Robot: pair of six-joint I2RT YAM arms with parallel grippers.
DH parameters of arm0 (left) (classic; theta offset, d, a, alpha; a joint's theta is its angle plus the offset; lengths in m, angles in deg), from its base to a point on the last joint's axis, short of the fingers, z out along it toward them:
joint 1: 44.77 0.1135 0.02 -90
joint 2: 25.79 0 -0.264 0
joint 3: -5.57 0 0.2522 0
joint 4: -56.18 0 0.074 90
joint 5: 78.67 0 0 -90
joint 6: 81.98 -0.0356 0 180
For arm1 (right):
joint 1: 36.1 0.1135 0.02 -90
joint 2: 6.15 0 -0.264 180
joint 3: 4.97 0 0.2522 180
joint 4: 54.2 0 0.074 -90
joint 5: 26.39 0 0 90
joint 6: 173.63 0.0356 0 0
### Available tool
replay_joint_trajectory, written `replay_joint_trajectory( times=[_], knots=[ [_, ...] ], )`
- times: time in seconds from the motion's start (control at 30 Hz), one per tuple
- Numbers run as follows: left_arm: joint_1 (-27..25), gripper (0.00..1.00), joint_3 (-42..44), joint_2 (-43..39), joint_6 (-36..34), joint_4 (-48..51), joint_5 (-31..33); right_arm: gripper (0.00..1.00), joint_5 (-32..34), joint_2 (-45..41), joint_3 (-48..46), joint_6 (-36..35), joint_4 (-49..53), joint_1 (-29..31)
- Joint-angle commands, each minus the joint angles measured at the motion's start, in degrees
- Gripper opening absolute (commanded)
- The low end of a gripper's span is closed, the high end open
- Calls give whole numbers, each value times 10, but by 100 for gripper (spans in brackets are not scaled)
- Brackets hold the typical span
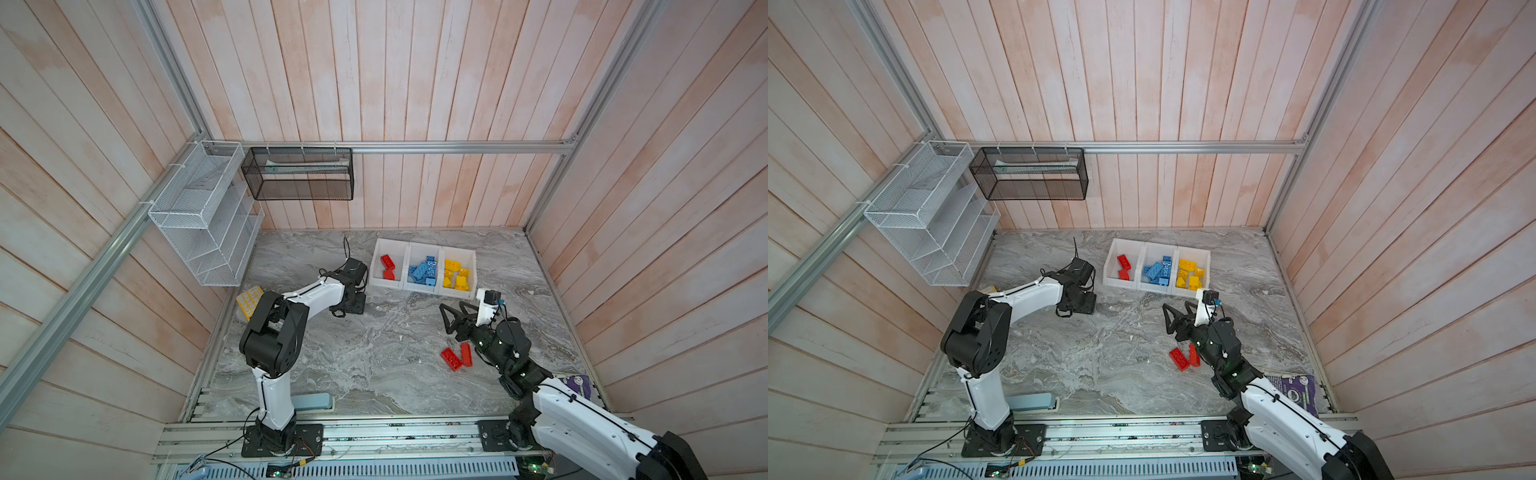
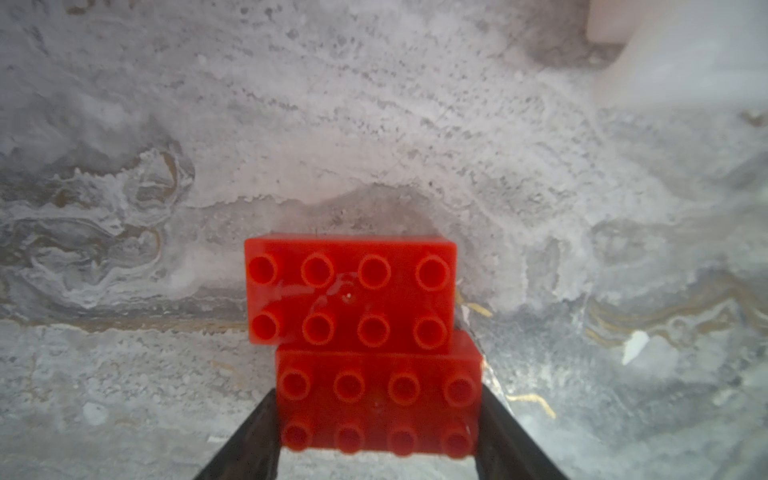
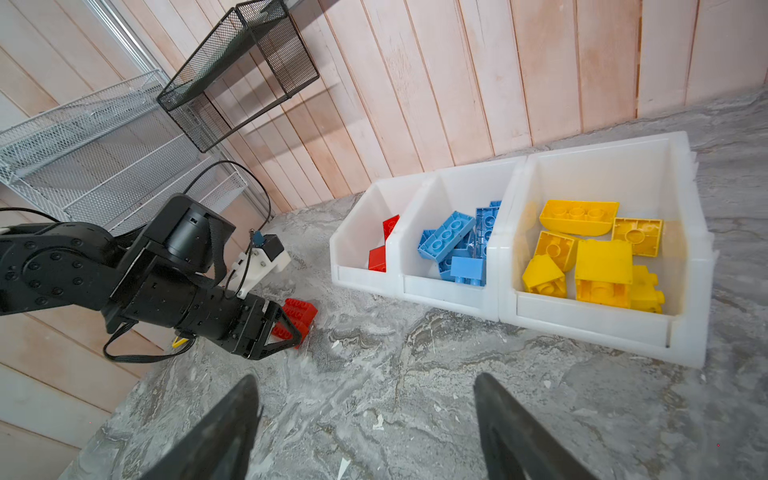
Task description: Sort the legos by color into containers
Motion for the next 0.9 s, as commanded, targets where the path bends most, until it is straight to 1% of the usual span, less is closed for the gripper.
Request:
replay_joint_trajectory(
  times=[0.0, 0.17, 0.33, 0.47, 0.6, 0.87],
  knots=[
    [3, 67, -14, 9, 0, -5, 8, 81, 13, -4, -4, 5, 3, 1],
    [3, 65, -13, -1, 7, -4, 9, 81, 15, -3, -4, 6, 5, 0],
    [2, 65, -4, -37, 18, -12, 5, 81, 23, -18, -18, 10, -7, 1],
    [1, 65, -13, -60, 22, -11, 1, 80, 26, -14, -26, 13, -20, 1],
    [1, 65, -45, -67, 30, -14, -12, 80, 23, -2, -24, 14, -22, 1],
    [-15, 65, -135, -43, 33, -8, -23, 80, 22, 2, -23, 14, -24, 0]
  ],
)
